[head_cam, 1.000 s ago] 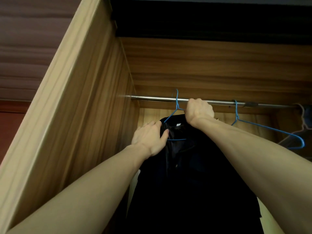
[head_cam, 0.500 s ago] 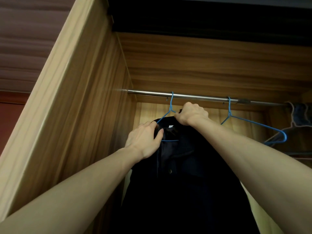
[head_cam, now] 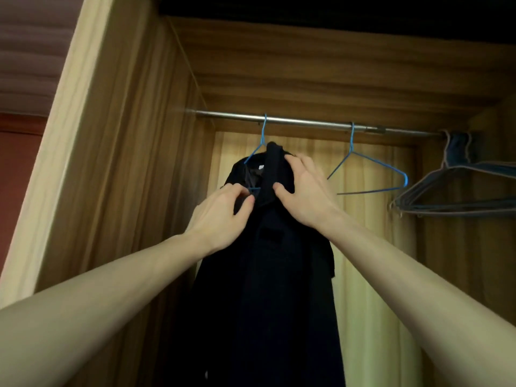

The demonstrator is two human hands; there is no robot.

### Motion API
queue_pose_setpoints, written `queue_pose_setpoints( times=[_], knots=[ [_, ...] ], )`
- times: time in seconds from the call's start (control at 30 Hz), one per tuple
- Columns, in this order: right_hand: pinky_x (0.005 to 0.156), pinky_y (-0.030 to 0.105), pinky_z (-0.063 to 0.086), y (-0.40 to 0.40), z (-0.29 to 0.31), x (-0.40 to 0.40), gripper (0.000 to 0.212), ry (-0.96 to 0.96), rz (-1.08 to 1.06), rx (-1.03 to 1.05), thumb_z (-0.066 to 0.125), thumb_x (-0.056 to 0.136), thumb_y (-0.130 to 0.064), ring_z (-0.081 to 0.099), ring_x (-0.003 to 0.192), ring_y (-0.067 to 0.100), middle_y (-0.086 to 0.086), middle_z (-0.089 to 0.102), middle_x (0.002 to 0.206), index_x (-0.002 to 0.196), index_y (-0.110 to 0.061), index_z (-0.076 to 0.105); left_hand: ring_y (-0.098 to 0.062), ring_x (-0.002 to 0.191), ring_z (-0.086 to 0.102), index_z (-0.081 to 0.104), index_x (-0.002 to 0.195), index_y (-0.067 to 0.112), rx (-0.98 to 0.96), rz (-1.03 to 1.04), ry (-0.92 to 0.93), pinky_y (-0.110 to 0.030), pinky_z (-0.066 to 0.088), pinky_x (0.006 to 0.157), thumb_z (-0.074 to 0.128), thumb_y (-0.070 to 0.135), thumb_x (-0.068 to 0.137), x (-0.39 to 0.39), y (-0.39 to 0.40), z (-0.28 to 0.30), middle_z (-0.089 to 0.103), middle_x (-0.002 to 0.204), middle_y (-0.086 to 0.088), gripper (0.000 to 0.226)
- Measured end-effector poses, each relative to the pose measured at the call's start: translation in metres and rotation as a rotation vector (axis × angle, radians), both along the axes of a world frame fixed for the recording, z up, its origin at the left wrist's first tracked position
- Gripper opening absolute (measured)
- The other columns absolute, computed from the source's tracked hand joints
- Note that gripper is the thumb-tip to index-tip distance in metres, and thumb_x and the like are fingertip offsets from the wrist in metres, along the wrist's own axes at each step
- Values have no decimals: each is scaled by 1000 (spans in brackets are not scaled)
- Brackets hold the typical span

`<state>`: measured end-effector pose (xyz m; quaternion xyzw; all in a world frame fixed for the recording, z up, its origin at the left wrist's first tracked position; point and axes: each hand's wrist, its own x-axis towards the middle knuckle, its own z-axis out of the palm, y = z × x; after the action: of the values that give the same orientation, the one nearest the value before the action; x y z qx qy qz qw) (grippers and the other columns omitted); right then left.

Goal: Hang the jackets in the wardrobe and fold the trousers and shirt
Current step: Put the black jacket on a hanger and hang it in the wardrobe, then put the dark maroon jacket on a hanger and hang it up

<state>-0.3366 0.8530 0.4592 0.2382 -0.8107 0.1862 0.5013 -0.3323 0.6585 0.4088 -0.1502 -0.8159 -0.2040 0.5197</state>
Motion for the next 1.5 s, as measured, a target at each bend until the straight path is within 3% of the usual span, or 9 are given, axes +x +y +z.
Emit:
queue_pose_setpoints(
  times=[0.1, 0.23, 0.5, 0.77, 0.9, 1.03, 1.33, 1.5],
  knots=[
    [126, 37, 26, 11, -45, 12, 65, 45, 53, -26, 57, 103, -39, 21, 157, 18, -2, 27, 170, 161, -22, 33, -11, 110, 60, 61, 125, 32, 32, 7, -16, -37, 46, 87, 41, 51, 106, 22, 7, -32, 62, 120, 14, 34],
    [127, 35, 19, 24, -107, 39, 64, 53, 10, -17, 55, 105, -41, 9, 161, 15, -5, 24, 172, 162, -23, 33, -7, 116, 56, 57, 137, 30, 34, -45, -88, -35, 48, 93, 42, 50, 107, 56, 8, -88, 60, 129, 15, 40],
    [125, 24, 8, 26, -223, 121, 65, -56, -62, -84, 57, 106, -41, 4, 161, 9, -6, 24, 172, 163, -23, 32, -10, 132, 51, 48, 150, 23, 14, -153, -173, -38, 45, 108, 42, 44, 109, 104, 3, -207, 57, 144, 8, 47],
    [130, 44, 18, 18, -306, 201, 66, -144, -272, -189, 60, 103, -38, 20, 160, 17, 1, 36, 167, 160, -14, 38, -13, 147, 42, 50, 152, 17, -88, -321, -183, -33, 31, 121, 42, 42, 107, 138, 8, -288, 51, 155, 5, 52],
    [129, 47, 19, 24, -353, 248, 64, -180, -429, -209, 61, 102, -38, 24, 159, 19, 1, 40, 166, 157, -11, 43, -14, 148, 40, 50, 151, 15, -150, -459, -180, -28, 25, 122, 41, 41, 108, 159, 18, -321, 51, 156, 3, 51],
    [128, 50, 23, 42, -396, 299, 62, -230, -601, -193, 64, 102, -38, 26, 158, 19, 0, 39, 166, 157, -13, 45, -15, 149, 40, 50, 151, 13, -158, -641, -183, -32, 29, 122, 39, 44, 109, 182, 46, -349, 51, 156, 2, 54],
    [131, 37, 7, 95, -455, 449, 63, -364, -1016, -255, 48, 107, -56, 12, 160, 8, -9, 28, 170, 162, -28, 35, -25, 142, 49, 53, 147, 8, -128, -1039, -245, -38, 37, 118, 45, 37, 107, 263, 160, -406, 55, 151, -7, 50],
    [130, 47, 20, 116, -476, 546, 61, -357, -1233, -357, 51, 105, -53, 21, 159, 13, -5, 36, 167, 158, -25, 41, -25, 142, 50, 54, 147, 9, -189, -1267, -278, -40, 38, 119, 42, 40, 109, 338, 232, -425, 55, 151, -6, 51]
  ],
)
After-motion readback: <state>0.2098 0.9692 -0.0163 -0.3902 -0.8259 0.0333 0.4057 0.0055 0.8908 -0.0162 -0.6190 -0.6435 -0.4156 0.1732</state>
